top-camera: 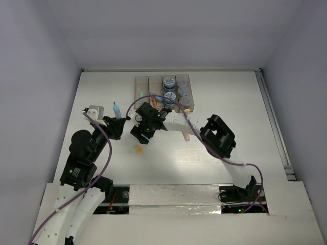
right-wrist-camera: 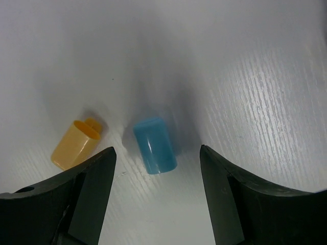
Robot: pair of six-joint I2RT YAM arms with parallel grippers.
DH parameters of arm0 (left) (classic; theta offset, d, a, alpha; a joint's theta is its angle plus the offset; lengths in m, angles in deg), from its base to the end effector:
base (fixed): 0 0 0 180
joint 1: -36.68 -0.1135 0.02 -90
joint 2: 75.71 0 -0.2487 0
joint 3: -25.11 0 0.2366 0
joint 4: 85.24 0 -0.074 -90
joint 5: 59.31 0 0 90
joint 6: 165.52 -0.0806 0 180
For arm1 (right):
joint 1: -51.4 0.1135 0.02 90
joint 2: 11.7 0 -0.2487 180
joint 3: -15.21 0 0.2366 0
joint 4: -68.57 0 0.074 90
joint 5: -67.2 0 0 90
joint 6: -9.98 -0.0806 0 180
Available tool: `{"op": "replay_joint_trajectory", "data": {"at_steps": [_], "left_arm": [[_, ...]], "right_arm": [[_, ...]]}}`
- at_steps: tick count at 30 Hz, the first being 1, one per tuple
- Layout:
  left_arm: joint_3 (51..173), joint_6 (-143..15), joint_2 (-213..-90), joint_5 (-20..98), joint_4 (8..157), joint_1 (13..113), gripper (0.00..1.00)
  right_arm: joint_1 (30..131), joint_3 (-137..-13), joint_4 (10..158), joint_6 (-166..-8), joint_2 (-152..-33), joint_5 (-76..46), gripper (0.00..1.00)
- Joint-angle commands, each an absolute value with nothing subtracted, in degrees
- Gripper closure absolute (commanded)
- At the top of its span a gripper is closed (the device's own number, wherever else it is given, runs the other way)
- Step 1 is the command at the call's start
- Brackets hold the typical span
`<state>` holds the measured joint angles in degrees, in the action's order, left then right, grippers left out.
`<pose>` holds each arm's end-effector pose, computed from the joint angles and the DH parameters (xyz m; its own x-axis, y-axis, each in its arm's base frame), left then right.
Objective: Sort the stationery into containers
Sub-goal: Pick up the pen cap from the center of the board.
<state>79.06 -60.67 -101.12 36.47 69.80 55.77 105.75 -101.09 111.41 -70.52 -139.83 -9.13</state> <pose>0.1458 -0.0591 0.3429 -0.0507 -0.2523 -0.9663 0.4215 0.8718 -0.2497 0.2720 0.4119 0.1364 -0.3255 -0.7290 -0.6022 -0.9358 0.3396 0.0947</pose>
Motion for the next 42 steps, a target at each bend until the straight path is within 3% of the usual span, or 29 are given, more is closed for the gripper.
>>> {"op": "replay_joint_trajectory", "data": {"at_steps": [1,25,31,36,39,42], "left_arm": [[81.19,-61.28,-100.67,37.45,72.42,55.48,1.0],[81.11,-61.37,-100.32,37.19,72.42,55.48,1.0],[81.11,-61.28,-100.41,37.54,72.51,55.48,1.0],[80.84,-60.93,-100.93,38.42,72.77,55.48,1.0],[80.58,-60.49,-101.46,40.09,73.3,55.48,1.0],[80.14,-60.23,-102.08,43.69,74.26,55.48,1.0]], "right_arm": [[106.15,-105.22,112.53,-68.59,-140.36,-12.51,0.28],[109.32,-109.09,115.35,-66.48,-145.73,-20.77,0.48],[109.32,-107.68,114.38,-67.97,-144.5,-22.18,0.71],[109.32,-103.38,110.17,-70.08,-140.64,-27.09,0.78],[108.79,-97.5,103.94,-72.98,-134.67,-30.09,0.87],[106.16,-89.7,95.85,-77.72,-125.71,-31.58,0.88]]}}
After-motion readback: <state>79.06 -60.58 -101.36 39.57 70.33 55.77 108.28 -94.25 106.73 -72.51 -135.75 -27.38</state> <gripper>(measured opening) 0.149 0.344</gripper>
